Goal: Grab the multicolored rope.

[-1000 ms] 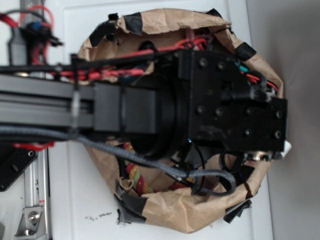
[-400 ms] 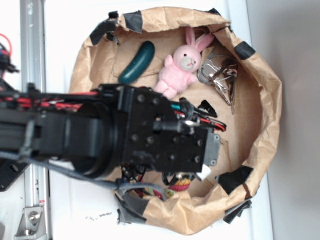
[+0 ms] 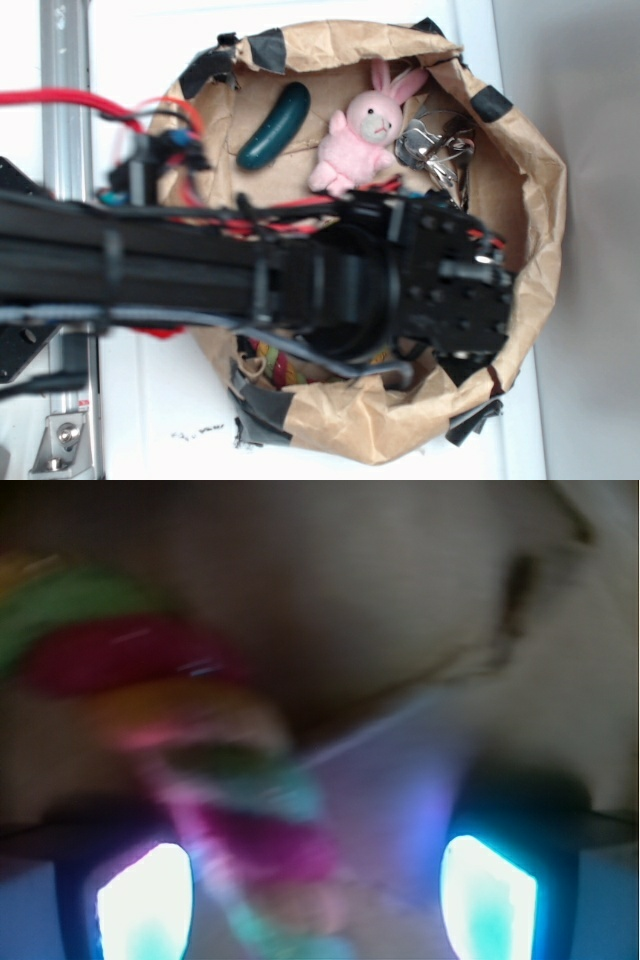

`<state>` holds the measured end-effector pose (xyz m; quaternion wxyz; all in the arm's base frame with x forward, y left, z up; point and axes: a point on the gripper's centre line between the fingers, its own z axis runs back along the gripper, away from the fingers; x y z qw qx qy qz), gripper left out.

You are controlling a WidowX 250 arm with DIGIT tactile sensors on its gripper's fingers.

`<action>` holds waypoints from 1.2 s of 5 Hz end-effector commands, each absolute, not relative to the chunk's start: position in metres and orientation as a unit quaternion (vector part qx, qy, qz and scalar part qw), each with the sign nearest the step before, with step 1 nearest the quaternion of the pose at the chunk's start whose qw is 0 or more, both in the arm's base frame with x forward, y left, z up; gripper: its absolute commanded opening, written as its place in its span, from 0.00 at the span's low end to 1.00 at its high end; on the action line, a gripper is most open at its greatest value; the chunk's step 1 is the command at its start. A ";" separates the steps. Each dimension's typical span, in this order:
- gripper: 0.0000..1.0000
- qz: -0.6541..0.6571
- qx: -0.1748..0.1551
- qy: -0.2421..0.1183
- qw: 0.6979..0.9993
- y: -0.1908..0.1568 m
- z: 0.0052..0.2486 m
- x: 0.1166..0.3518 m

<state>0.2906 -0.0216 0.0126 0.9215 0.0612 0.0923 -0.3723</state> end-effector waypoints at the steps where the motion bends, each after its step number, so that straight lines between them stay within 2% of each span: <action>1: 0.00 -0.320 0.095 0.048 0.941 -0.030 0.016 0.288; 2: 0.00 -0.298 0.104 0.034 0.948 -0.026 0.024 0.284; 3: 0.00 -0.287 0.098 0.025 0.953 -0.024 0.030 0.281; 4: 0.00 -0.226 0.080 0.010 0.971 -0.016 0.043 0.281; 5: 0.00 -0.103 0.035 -0.012 0.994 0.001 0.092 0.281; 6: 0.00 0.023 -0.029 -0.008 0.999 0.011 0.136 0.269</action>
